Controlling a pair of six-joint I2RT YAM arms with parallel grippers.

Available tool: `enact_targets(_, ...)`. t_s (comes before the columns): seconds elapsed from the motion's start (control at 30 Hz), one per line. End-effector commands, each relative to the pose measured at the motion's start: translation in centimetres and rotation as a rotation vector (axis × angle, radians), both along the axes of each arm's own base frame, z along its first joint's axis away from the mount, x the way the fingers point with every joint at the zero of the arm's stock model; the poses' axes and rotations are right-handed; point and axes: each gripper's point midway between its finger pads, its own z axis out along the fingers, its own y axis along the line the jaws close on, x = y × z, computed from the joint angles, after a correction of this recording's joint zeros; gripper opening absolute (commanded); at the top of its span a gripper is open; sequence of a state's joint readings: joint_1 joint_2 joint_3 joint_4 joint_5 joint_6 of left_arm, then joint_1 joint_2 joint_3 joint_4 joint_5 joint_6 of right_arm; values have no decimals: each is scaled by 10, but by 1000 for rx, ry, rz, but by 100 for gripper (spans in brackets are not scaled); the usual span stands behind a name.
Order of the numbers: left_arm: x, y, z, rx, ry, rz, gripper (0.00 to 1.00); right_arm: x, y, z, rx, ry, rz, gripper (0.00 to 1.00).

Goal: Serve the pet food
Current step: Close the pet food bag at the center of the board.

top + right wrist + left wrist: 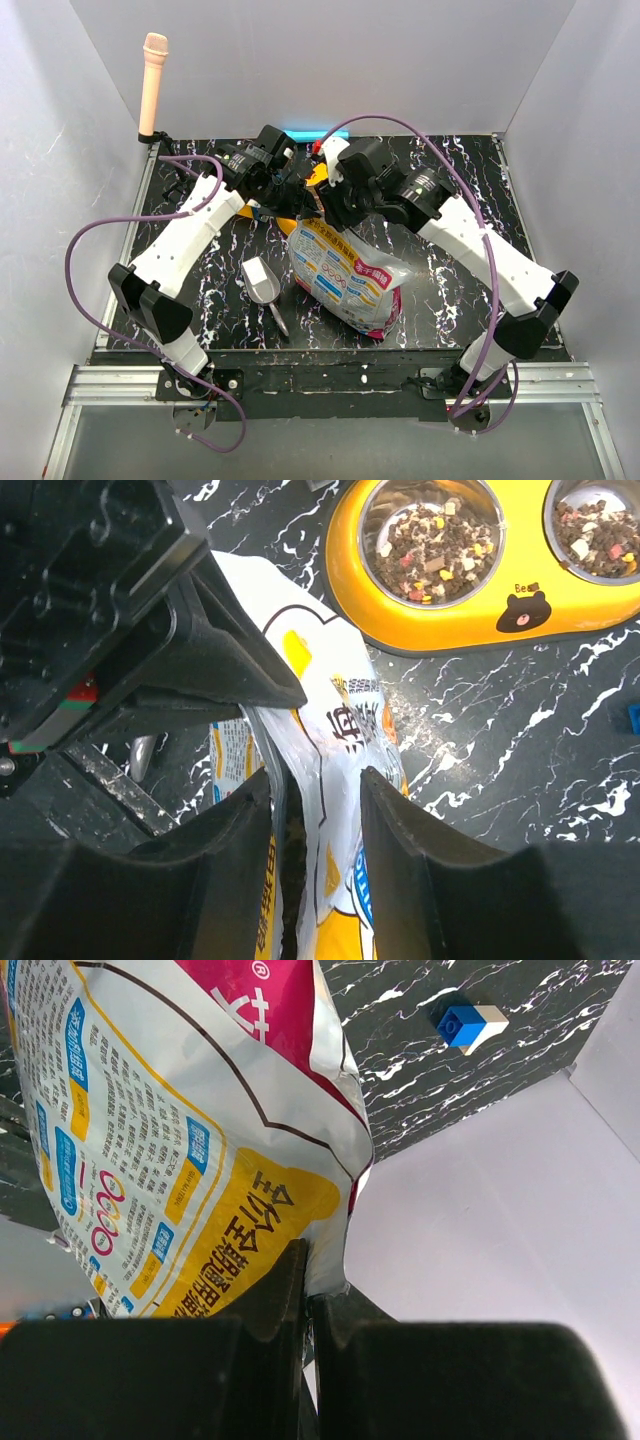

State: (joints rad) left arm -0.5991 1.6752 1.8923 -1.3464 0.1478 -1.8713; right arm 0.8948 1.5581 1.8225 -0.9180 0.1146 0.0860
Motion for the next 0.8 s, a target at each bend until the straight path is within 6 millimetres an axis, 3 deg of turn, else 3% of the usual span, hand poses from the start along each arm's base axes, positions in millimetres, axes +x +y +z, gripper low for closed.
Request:
enact_targets(0.0,0,-1,47,-146,-95,49,0,6,10,15,69,-42,9,44)
enact_targets(0.1,2,-1,49,-156,-90,66,0,6,7,11,39,-79,17,38)
enact_targets(0.37,12,-3,47,-168,-85,82,0,11,-7,-7,-76,-196,1,35)
enact_targets(0.4,13,-3,48,-169,-89,81,0,13,-9,-3,-71,-213,-11,25)
enact_targets(0.43,13,-3,47,-166,-89,79,0,16,-13,0,-82,-235,-28,2)
enact_targets(0.47,12,-2,46,-162,-85,79,0,18,-15,3,-90,-248,-29,1)
enact_targets(0.5,12,0,46,-160,-86,78,8,17,-15,5,-88,-250,-19,1)
enact_targets(0.53,11,0,45,-157,-87,77,25,14,-13,3,-97,-235,7,1)
enact_targets(0.6,10,2,44,-148,-95,69,41,2,-7,1,-86,-187,86,1)
enact_targets(0.67,8,3,38,-128,-97,45,45,-7,-2,6,-40,-164,122,1)
enact_targets(0.77,7,5,30,-108,-100,31,43,-10,-1,19,3,-167,118,1)
